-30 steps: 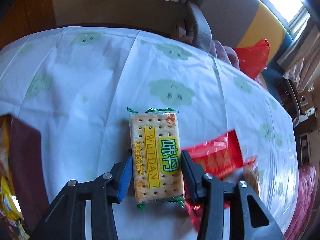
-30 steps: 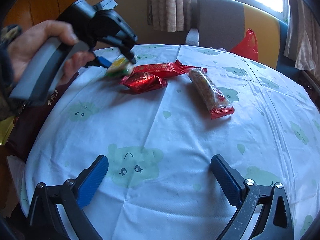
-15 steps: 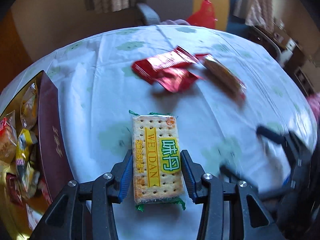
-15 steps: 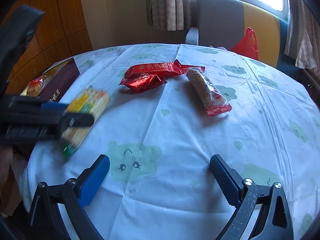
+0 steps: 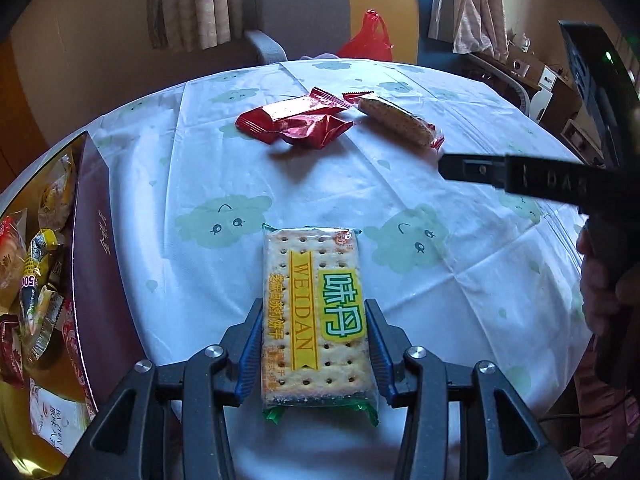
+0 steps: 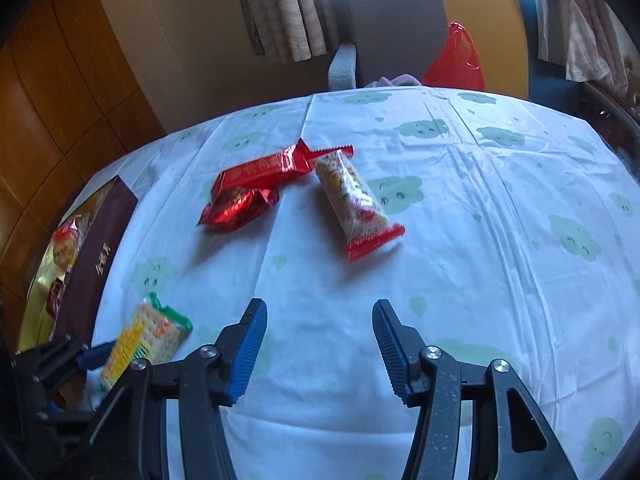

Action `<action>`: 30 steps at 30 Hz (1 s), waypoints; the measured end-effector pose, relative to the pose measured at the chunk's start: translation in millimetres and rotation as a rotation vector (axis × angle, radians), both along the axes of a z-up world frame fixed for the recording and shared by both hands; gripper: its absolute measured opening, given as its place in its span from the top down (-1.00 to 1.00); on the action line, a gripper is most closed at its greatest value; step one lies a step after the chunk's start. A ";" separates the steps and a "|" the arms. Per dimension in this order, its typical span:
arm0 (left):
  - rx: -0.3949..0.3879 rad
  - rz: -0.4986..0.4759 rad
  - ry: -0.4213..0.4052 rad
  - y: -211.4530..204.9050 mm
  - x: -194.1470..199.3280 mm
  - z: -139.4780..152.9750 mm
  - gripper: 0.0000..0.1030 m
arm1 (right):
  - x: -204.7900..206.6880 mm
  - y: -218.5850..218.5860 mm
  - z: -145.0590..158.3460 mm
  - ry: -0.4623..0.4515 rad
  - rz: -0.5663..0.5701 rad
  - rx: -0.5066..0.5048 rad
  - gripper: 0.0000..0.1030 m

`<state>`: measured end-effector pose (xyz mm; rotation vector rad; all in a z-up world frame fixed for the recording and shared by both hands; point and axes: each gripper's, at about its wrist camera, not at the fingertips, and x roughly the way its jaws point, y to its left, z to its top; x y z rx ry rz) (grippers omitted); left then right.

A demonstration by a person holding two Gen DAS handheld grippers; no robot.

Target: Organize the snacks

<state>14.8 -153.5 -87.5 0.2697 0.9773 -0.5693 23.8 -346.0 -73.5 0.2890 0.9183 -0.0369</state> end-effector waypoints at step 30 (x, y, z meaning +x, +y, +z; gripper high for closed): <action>-0.028 -0.007 -0.015 2.6 -2.1 1.8 0.08 | 112.7 62.2 -11.1 0.104 0.285 -0.099 0.10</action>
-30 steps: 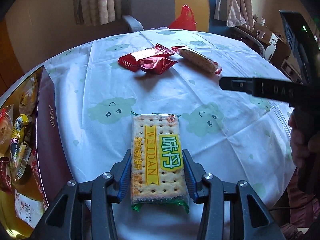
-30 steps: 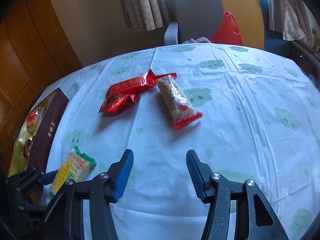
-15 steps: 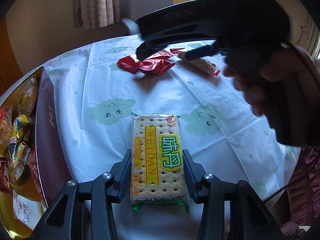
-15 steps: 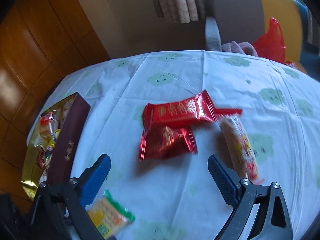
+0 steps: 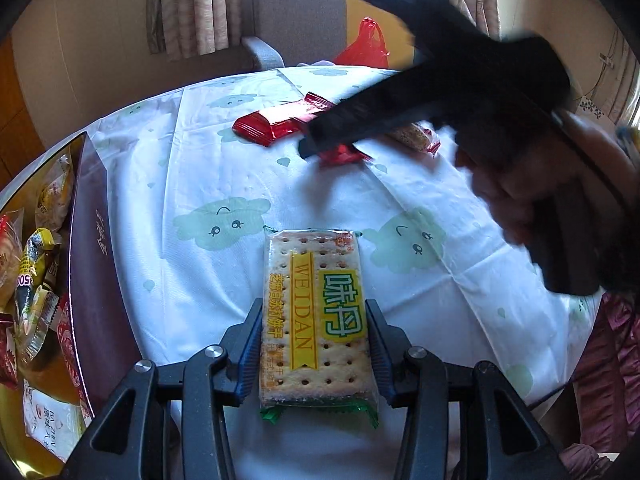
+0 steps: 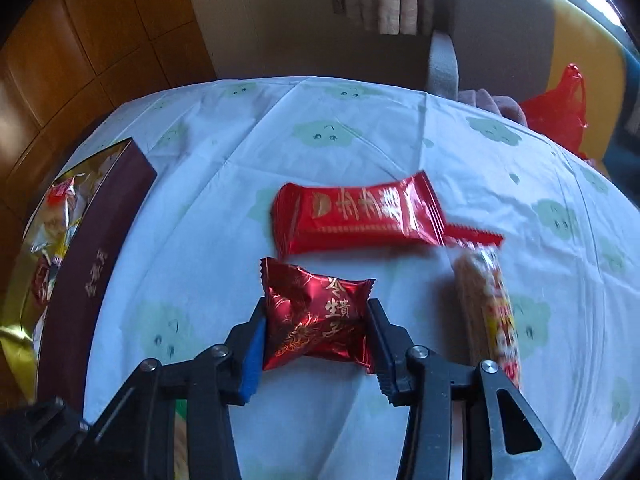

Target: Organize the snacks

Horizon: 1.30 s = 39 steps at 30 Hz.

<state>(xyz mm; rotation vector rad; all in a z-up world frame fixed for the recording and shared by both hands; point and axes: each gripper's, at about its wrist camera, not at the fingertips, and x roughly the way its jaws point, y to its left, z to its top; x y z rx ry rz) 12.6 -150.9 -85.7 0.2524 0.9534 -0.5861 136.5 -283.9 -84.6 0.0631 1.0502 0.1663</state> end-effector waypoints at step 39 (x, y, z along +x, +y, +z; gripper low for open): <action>-0.001 0.081 -0.105 19.4 -15.3 63.9 0.09 | -104.7 -50.3 -11.6 -0.141 -0.269 0.152 0.21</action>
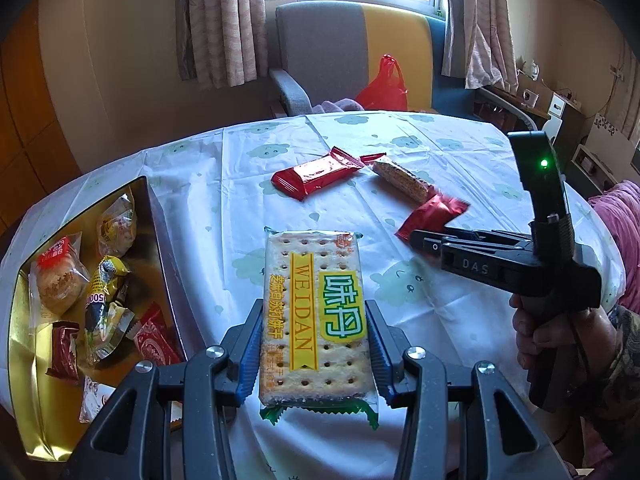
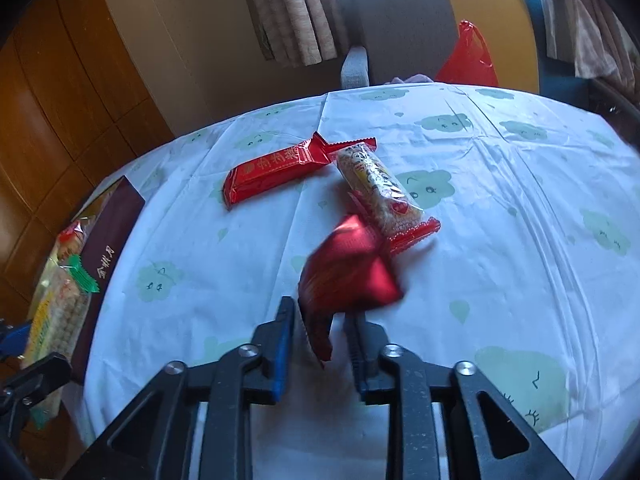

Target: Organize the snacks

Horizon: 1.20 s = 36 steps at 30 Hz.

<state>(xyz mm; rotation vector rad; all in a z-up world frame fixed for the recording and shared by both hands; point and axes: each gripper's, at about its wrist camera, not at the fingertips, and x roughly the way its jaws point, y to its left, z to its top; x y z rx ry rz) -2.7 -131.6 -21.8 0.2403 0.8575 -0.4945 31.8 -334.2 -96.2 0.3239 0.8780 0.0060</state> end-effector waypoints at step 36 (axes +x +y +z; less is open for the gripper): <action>-0.013 0.044 0.007 11.8 2.8 0.6 0.09 | 40.6 10.3 -0.8 0.041 -0.090 -0.083 0.53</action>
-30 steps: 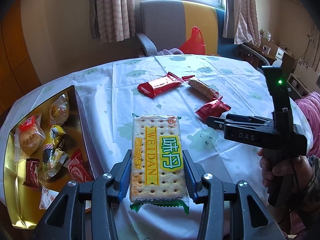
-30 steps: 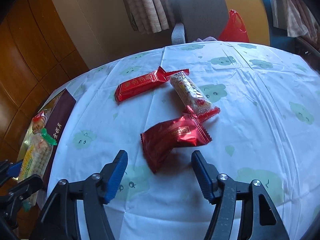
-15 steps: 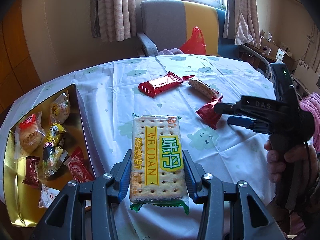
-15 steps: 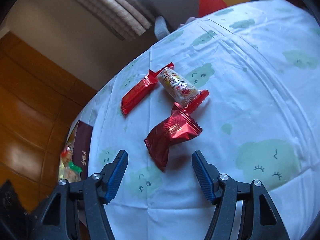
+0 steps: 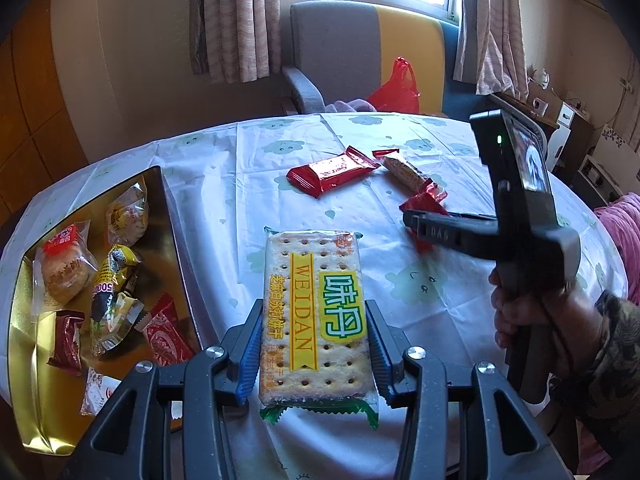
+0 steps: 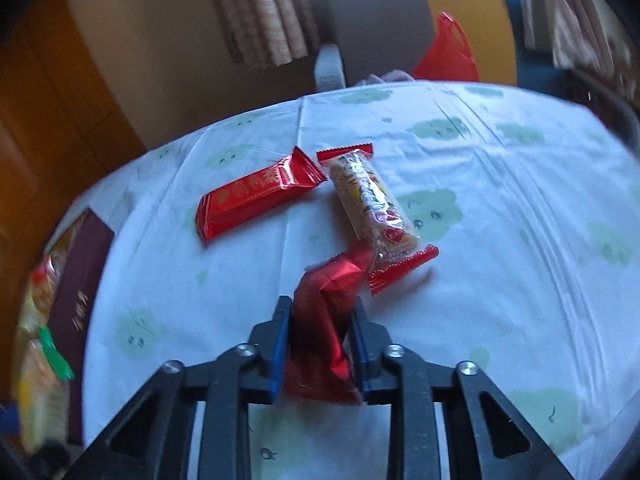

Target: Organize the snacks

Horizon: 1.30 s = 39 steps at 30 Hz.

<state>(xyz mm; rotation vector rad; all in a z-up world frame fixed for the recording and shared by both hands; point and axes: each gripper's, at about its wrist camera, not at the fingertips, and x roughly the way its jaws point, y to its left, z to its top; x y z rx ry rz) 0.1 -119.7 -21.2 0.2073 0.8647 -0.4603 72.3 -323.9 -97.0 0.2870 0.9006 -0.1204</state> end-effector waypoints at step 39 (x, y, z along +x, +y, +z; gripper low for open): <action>-0.076 0.392 -0.050 134.5 41.2 34.2 0.09 | -7.1 13.2 -3.0 -0.037 0.066 -0.116 0.52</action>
